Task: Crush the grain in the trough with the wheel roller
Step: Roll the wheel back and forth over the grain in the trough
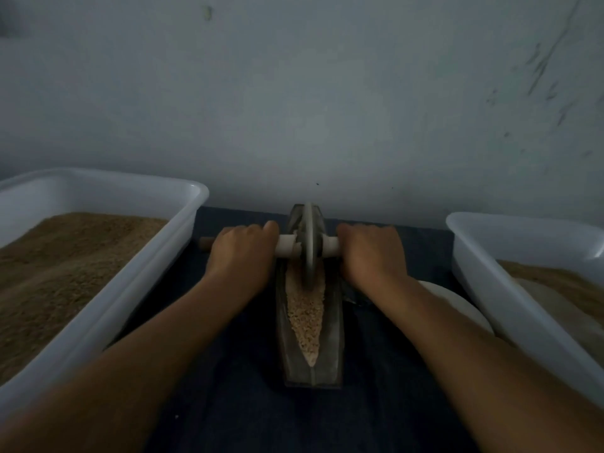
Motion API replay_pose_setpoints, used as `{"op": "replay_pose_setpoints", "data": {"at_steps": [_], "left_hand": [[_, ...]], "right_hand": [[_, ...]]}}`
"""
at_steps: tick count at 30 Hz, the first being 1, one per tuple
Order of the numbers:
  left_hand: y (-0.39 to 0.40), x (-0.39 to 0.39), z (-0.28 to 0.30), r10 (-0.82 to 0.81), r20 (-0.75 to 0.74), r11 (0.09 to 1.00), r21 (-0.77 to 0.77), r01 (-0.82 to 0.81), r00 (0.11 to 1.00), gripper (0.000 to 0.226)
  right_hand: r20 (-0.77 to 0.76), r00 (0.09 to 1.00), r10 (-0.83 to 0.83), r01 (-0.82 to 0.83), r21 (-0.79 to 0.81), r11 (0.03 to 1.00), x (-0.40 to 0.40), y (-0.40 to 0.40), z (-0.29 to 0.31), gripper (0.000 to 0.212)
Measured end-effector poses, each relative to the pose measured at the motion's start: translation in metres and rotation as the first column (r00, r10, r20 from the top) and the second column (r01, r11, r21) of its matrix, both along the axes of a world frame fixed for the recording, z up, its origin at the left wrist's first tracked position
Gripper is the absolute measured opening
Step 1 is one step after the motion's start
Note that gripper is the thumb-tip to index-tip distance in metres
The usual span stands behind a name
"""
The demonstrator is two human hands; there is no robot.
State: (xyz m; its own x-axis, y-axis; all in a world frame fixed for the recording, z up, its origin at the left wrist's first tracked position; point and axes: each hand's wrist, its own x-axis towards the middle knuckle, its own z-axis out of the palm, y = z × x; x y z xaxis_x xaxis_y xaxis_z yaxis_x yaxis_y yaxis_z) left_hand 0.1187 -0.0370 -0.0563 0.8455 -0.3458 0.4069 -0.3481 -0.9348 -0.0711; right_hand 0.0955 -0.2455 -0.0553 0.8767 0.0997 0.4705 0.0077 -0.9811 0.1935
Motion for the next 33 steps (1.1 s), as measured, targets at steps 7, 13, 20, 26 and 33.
{"op": "replay_pose_setpoints", "data": {"at_steps": [7, 13, 20, 26, 33], "left_hand": [[0.012, -0.055, 0.001, -0.065, 0.065, 0.998, -0.02, 0.066, 0.996, 0.028], [0.028, -0.1, 0.011, -0.116, 0.083, 0.987, -0.105, 0.125, 0.99, 0.026], [0.026, -0.105, 0.007, -0.129, 0.097, 0.98, -0.141, 0.142, 0.987, 0.033], [0.014, -0.07, -0.006, -0.114, 0.12, 0.993, -0.002, 0.115, 0.986, 0.059], [-0.003, 0.001, 0.011, -0.011, -0.071, 1.0, -0.025, 0.01, 0.997, 0.038]], "right_hand": [[0.005, 0.997, 0.08, -0.08, 0.073, 0.994, -0.07, 0.006, -0.003, 0.013], [0.076, 0.99, 0.115, -0.121, 0.089, 0.989, -0.127, 0.017, 0.003, 0.029], [0.063, 0.992, 0.112, -0.117, 0.098, 0.988, -0.127, 0.016, 0.001, 0.026], [0.01, 0.997, 0.079, -0.08, 0.126, 0.989, -0.071, 0.002, -0.014, 0.017], [0.018, 0.999, 0.029, -0.029, 0.02, 0.999, 0.003, -0.004, -0.001, 0.022]]}}
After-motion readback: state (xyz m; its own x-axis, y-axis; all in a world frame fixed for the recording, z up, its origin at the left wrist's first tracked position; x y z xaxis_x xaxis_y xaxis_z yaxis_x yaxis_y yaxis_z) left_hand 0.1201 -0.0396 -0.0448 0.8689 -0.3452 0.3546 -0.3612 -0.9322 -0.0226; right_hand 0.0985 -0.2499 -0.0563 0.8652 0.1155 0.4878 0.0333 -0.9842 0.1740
